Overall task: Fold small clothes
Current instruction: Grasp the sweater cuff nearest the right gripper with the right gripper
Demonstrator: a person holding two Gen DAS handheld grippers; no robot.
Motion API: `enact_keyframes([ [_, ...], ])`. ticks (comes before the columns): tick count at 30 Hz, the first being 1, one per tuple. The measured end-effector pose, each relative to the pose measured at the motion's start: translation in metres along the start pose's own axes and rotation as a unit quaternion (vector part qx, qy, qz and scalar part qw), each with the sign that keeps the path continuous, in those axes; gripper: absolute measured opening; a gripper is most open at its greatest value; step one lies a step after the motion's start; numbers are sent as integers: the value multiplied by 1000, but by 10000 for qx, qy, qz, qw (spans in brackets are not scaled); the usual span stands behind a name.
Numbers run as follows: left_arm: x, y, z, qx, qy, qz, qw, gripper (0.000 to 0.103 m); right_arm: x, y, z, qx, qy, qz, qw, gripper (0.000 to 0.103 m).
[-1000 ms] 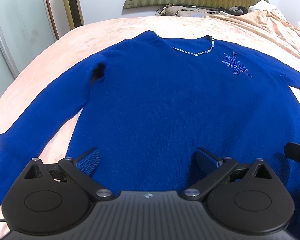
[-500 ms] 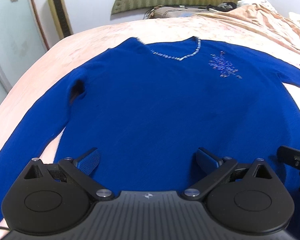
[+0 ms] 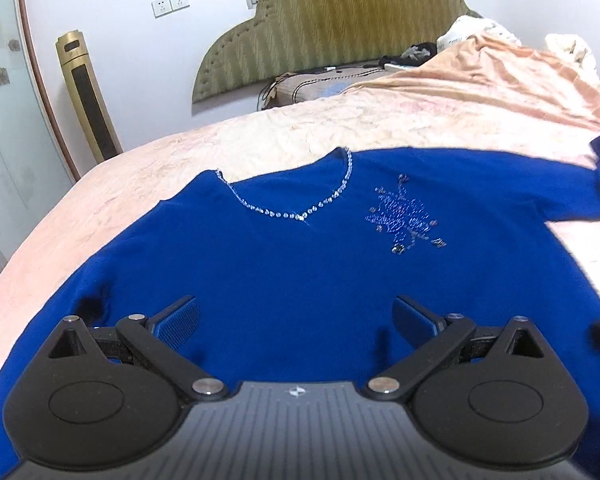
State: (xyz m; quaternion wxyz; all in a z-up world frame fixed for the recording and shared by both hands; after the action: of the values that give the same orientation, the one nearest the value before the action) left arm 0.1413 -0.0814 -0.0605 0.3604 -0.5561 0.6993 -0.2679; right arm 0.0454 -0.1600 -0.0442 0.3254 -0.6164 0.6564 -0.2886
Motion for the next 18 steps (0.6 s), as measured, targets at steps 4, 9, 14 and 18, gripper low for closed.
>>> enact_keyframes([
  [4,4,11,14,-99,158,-31,9998,103,46,-13,5,52,564,84,9984,103],
  [9,4,20,23,-119,223,-95,9996,103,116,-43,10,379,495,1029,9927,103],
  [14,1,22,27,-129,392,-335,9986,103,184,-72,36,798,264,2205,9717,96],
  [18,-2,23,30,-174,504,-526,9972,103,216,-80,73,539,-55,2650,9627,96],
])
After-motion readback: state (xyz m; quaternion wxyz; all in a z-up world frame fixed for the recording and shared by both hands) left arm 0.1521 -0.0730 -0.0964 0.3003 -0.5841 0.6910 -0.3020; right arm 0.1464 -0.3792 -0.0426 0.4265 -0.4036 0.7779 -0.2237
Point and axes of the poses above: each gripper's, at about its wrist camera, not at the fingertips, and z roughly the way its jaws point, x to its right, y to its underside, the point moved 7 cm from there along z, roughly the way its jaws point
